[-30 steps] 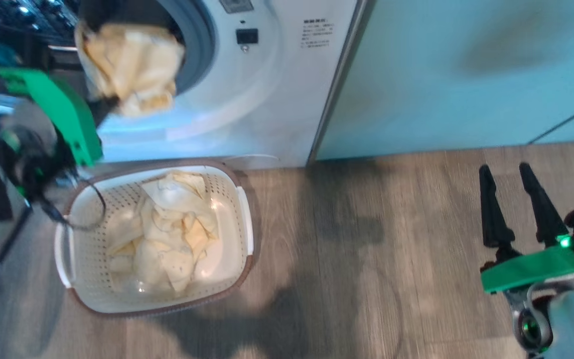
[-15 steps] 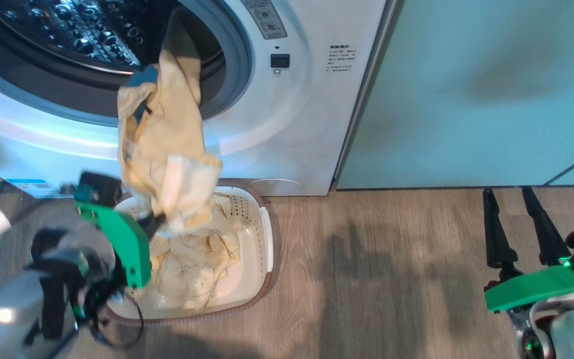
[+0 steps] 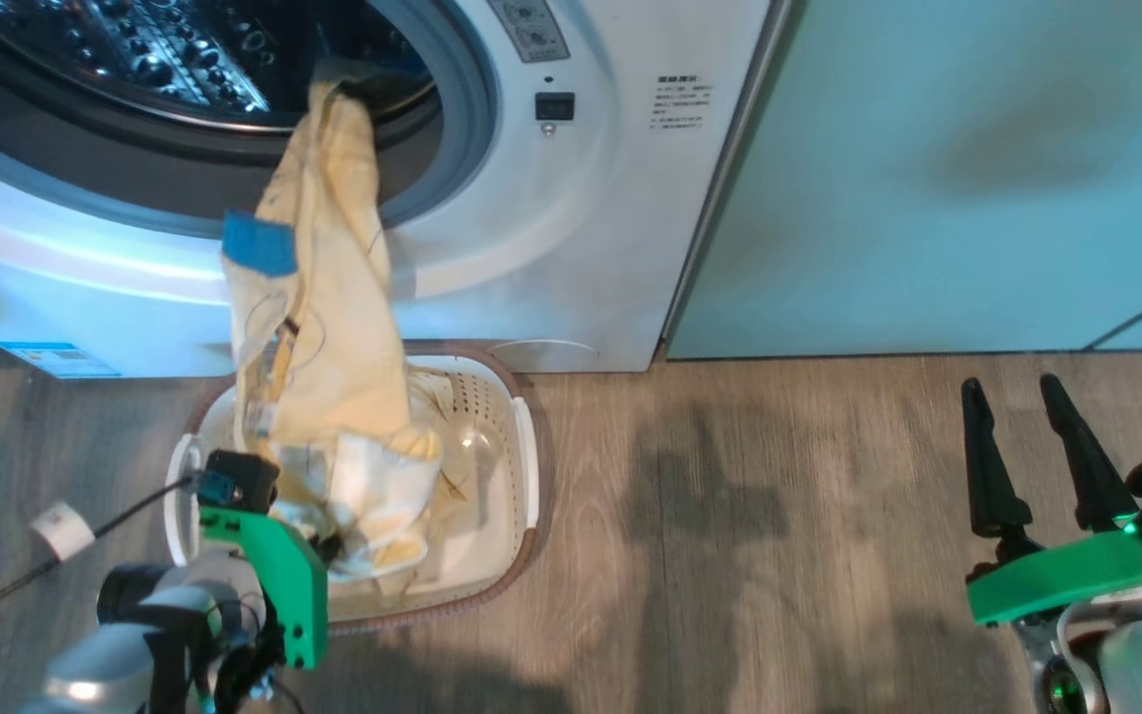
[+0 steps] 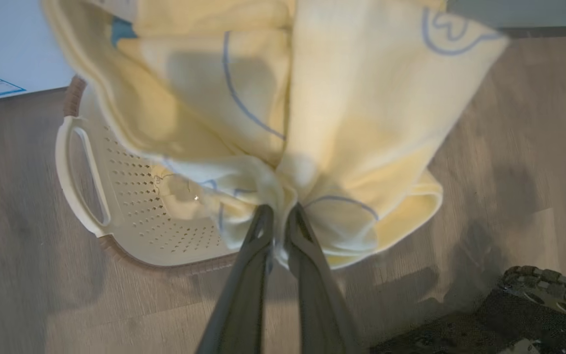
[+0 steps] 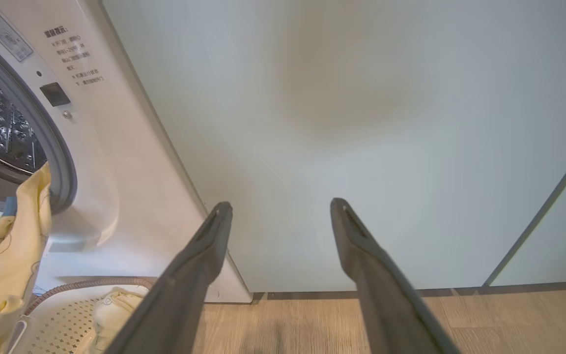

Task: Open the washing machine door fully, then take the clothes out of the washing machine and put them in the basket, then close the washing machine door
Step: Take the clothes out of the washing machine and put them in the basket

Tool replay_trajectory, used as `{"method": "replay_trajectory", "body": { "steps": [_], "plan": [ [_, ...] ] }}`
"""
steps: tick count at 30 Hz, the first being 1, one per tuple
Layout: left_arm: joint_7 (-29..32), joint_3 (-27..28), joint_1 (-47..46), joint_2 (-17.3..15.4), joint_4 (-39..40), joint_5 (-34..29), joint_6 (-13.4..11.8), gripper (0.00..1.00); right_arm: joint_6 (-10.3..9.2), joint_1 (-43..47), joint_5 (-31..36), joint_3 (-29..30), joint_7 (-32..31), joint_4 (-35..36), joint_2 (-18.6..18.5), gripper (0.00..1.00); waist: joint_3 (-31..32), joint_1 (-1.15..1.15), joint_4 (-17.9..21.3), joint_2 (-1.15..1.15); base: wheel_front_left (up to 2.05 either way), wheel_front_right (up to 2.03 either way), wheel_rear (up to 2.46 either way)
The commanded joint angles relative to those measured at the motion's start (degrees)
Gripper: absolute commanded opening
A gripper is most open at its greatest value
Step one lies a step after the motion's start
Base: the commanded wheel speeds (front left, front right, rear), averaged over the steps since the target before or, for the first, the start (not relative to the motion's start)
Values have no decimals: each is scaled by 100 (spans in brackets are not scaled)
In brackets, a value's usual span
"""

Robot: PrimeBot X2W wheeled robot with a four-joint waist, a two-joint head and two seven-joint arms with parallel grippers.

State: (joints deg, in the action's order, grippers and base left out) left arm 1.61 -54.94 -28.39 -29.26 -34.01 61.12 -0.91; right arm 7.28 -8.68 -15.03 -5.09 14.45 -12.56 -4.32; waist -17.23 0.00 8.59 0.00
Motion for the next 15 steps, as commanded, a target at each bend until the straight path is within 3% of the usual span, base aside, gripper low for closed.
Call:
{"method": "replay_trajectory", "body": {
  "steps": [1,15],
  "plan": [
    [40,97,-115,-77,-196,49,100,0,21,-175,23,-106,55,166,-109,100,-68,0,57,0,0,0,0],
    [367,-48,-567,735,-2438,213,639,0,21,-394,18,-113,55,219,-89,100,-565,0,322,0,0,0,0]
  ]
}}
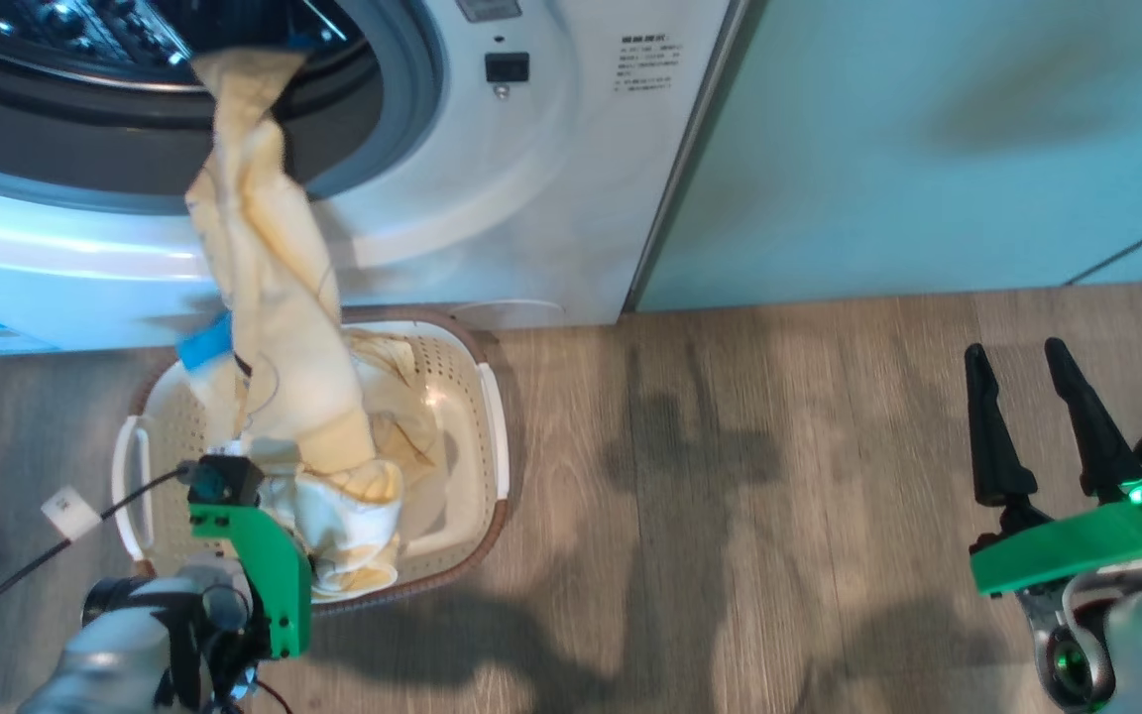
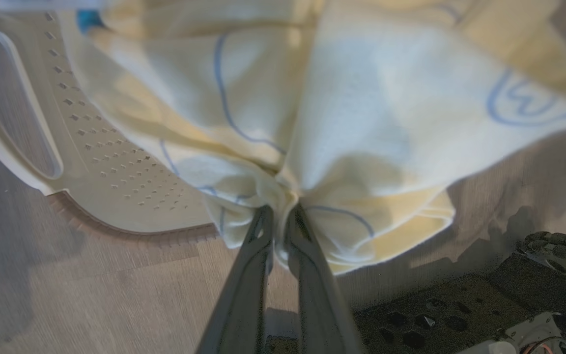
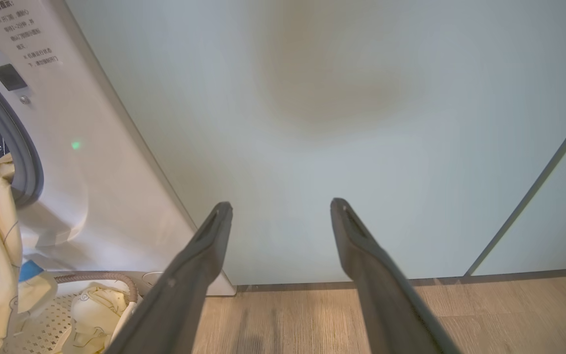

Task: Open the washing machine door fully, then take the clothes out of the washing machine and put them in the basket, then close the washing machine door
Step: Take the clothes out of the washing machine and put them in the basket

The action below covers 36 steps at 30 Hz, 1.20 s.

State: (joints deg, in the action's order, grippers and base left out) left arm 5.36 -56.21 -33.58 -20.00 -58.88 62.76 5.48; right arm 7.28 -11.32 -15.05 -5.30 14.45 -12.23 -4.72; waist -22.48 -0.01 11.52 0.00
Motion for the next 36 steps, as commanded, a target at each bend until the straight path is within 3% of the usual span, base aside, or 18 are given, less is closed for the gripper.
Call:
{"method": "replay_trajectory", "body": {
  "steps": [1,14,27,30,31,32,33,36],
  "plan": [
    [27,93,-97,-131,-85,86,29,0,21,-157,19,-91,55,191,-48,100,-85,1,43,0,0,0,0],
    [222,-59,-550,191,-1252,54,169,0,21,-439,19,-91,55,230,-8,100,-624,1,248,0,0,0,0],
    [-793,50,-989,185,-1461,-20,-145,1,21,-597,35,-108,55,223,37,100,-838,1,304,0,0,0,0],
    [-930,66,-969,191,-1476,-11,-156,36,21,-577,40,-111,55,207,42,100,-772,1,292,0,0,0,0],
    [-992,89,-961,190,-1479,8,-157,58,21,-563,42,-111,55,200,43,100,-739,1,284,0,0,0,0],
    [-1052,107,-948,193,-1482,23,-159,91,21,-548,43,-112,55,192,45,100,-704,1,275,0,0,0,0],
    [-1113,117,-929,199,-1485,30,-158,100,21,-530,44,-113,55,183,47,100,-663,1,264,0,0,0,0],
    [-1289,151,-882,218,-1489,55,-161,100,21,-495,42,-116,55,172,49,100,-582,1,240,0,0,0,0]
  ]
}}
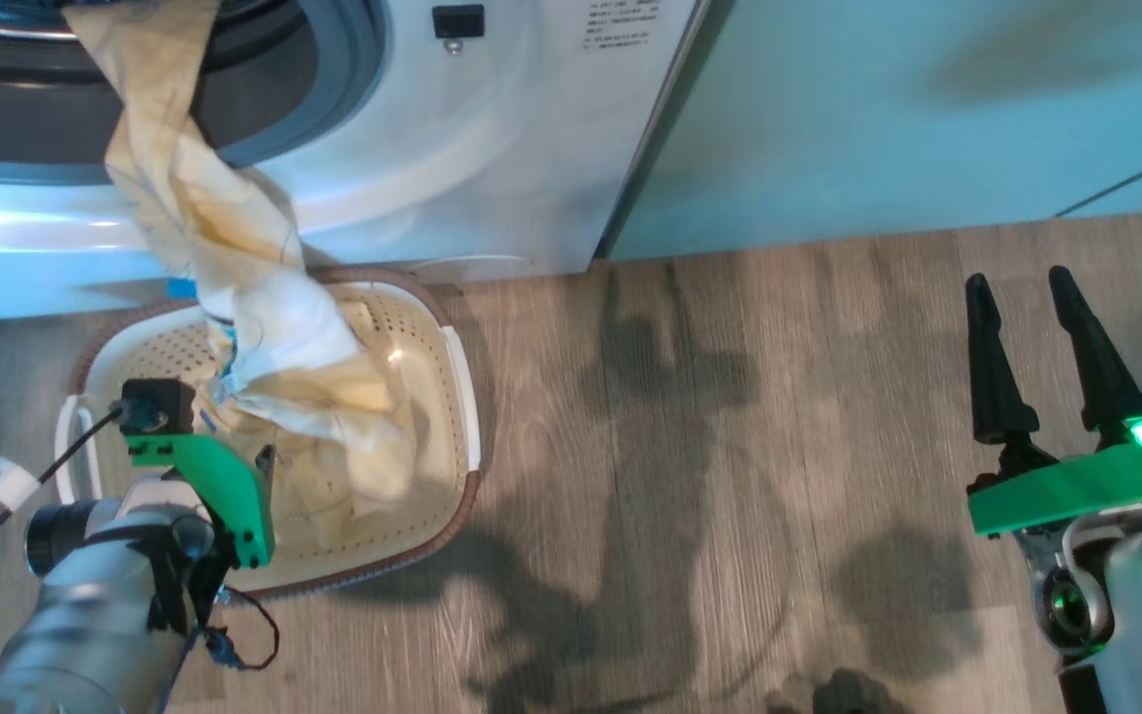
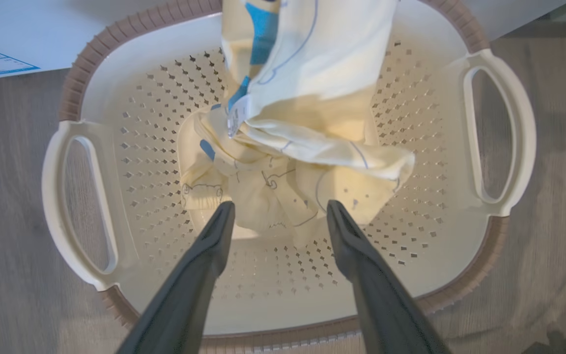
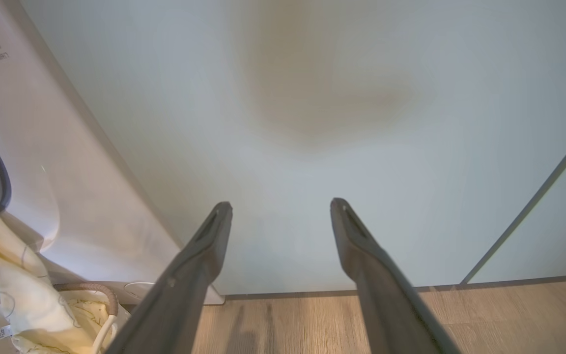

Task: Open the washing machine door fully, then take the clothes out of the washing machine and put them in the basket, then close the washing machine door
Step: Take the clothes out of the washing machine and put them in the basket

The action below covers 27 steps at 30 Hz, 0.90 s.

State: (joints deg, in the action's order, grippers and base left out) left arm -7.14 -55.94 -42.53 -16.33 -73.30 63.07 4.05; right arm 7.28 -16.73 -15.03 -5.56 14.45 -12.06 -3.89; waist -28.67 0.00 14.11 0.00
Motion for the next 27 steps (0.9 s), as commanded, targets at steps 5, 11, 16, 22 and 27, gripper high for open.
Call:
{"method": "replay_trajectory", "body": {
  "steps": [5,11,16,22,27],
  "plan": [
    [-504,217,21,-169,-54,57,-11,100,21,127,39,-91,55,125,-36,100,292,0,-90,0,0,0,0],
    [-773,423,-69,-273,-3,41,29,100,21,282,31,-78,55,94,-57,100,634,0,-187,0,0,0,0],
    [-784,986,-46,-523,641,-287,-107,100,21,450,35,-57,55,85,-57,100,918,0,-266,0,0,0,0],
    [-785,2097,601,-716,1706,-1081,-377,100,21,645,38,-16,55,66,-57,100,1253,0,-323,0,0,0,0],
    [-785,3299,1502,-690,2727,-1961,-541,100,21,835,36,9,55,48,-59,100,1541,0,-367,0,0,0,0]
  ]
}}
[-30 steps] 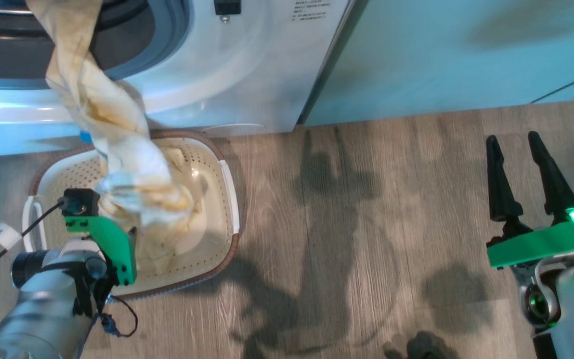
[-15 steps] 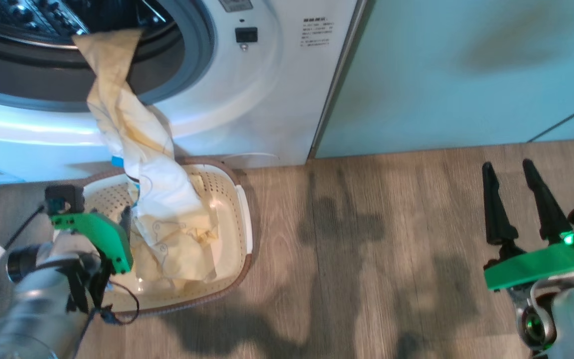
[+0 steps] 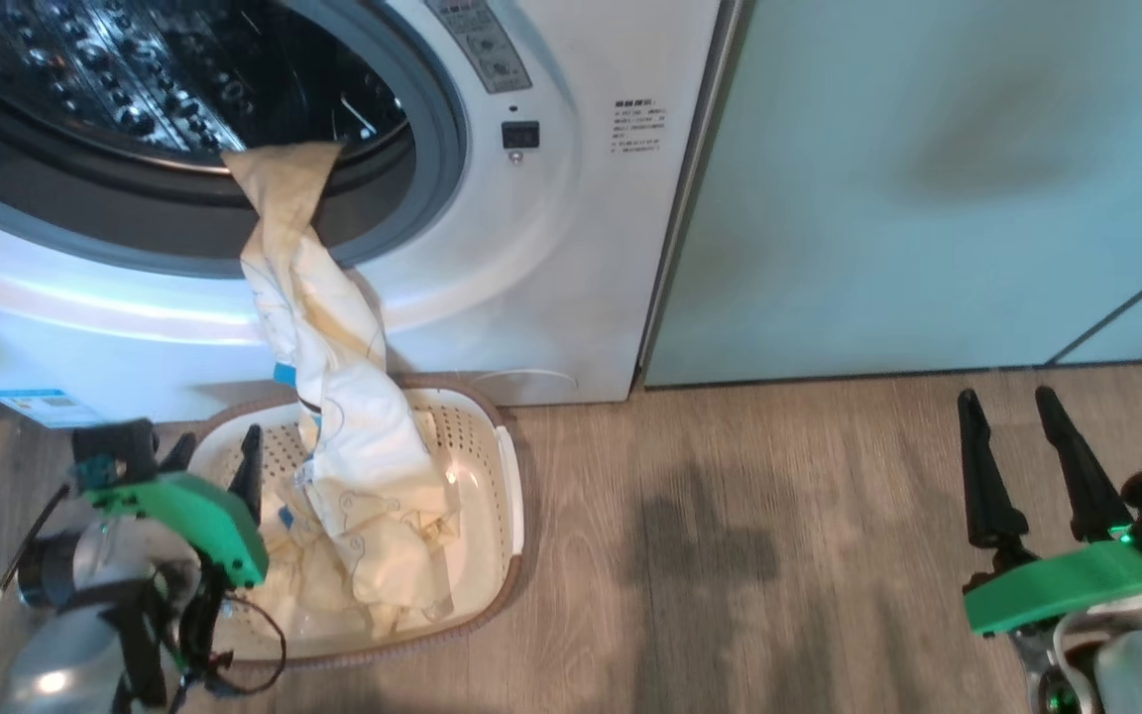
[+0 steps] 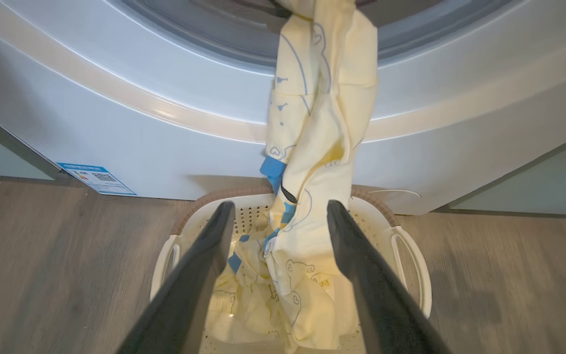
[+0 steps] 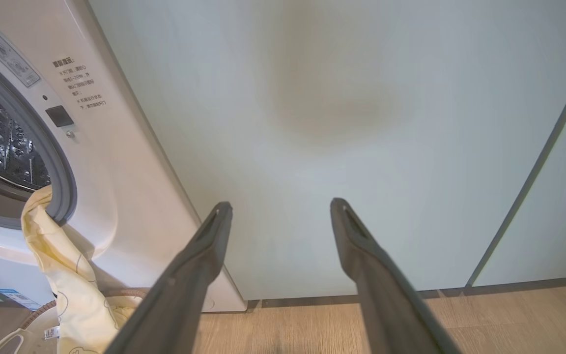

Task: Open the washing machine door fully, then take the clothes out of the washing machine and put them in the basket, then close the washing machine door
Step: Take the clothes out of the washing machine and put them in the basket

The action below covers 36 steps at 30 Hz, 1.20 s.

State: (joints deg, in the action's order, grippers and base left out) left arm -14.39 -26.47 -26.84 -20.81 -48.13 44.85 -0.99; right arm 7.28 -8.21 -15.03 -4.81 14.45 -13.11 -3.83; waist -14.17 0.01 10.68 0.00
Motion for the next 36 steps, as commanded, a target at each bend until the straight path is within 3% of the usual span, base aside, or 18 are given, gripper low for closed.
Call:
{"method": "replay_trajectory", "body": {
  "steps": [1,11,22,36],
  "plan": [
    [-60,540,82,-221,365,-282,-53,100,21,10,36,-65,55,150,-65,100,129,-1,-28,0,0,0,0],
    [-61,2007,1253,213,1602,-1409,89,100,21,211,19,-82,55,113,-64,100,450,-1,-37,0,0,0,0],
    [-61,3137,2071,762,2429,-2102,348,100,21,364,11,-81,55,115,-56,100,648,-1,-6,0,0,0,0],
    [-61,3765,2188,1178,2749,-2680,646,100,21,347,2,-80,55,142,-42,100,555,-1,7,0,0,0,0]
  ]
}}
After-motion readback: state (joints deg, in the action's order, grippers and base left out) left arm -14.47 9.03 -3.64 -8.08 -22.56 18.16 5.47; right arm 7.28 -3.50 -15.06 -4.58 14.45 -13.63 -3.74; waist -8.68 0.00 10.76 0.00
